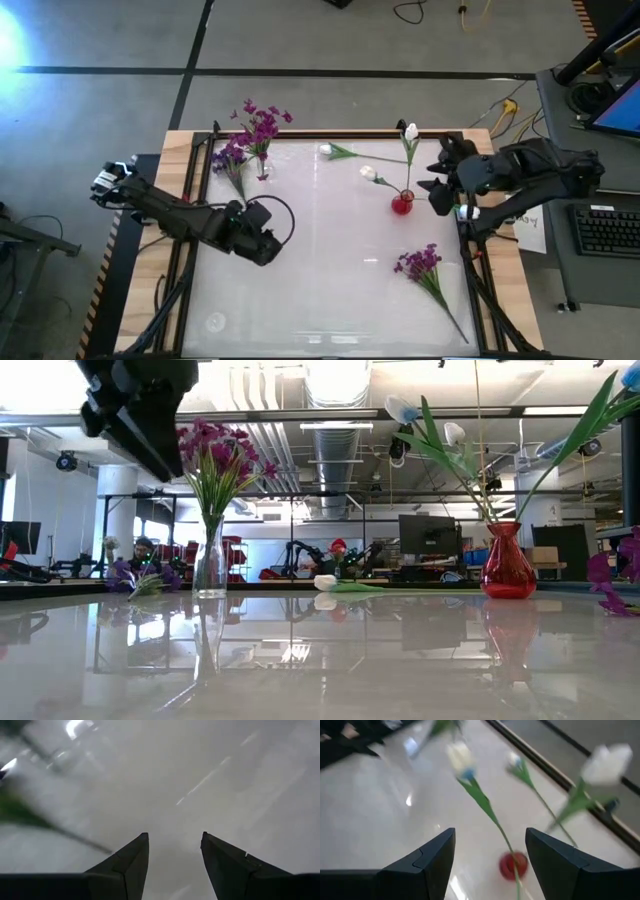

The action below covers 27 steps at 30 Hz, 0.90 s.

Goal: Sort flowers into vase by color
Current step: Put the violet flower into the transparent vase

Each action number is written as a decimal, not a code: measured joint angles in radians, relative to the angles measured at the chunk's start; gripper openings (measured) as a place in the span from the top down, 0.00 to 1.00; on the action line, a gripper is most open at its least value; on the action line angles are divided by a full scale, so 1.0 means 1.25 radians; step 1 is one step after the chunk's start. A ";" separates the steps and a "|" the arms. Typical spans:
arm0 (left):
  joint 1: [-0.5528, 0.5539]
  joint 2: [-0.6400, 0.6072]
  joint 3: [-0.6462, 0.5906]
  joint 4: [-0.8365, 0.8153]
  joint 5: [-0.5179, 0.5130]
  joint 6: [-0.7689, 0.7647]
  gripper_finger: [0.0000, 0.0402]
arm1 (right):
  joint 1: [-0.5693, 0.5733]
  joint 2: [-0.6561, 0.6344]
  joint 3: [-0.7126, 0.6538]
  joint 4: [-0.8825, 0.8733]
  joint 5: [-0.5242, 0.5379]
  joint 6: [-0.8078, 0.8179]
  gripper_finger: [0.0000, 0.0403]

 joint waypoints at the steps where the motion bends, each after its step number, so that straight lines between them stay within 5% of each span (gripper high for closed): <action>1: 0.000 0.000 0.000 -0.025 -0.001 -0.031 0.58 | 0.000 -0.001 0.000 -0.022 0.000 0.017 0.42; 10: 0.001 0.037 -0.024 -0.194 -0.069 -0.358 0.58 | 0.000 0.019 -0.001 -0.072 0.004 0.031 0.42; 27: 0.155 0.071 -0.249 -0.042 -0.102 -0.512 0.58 | 0.000 0.079 -0.002 -0.072 0.007 -0.006 0.42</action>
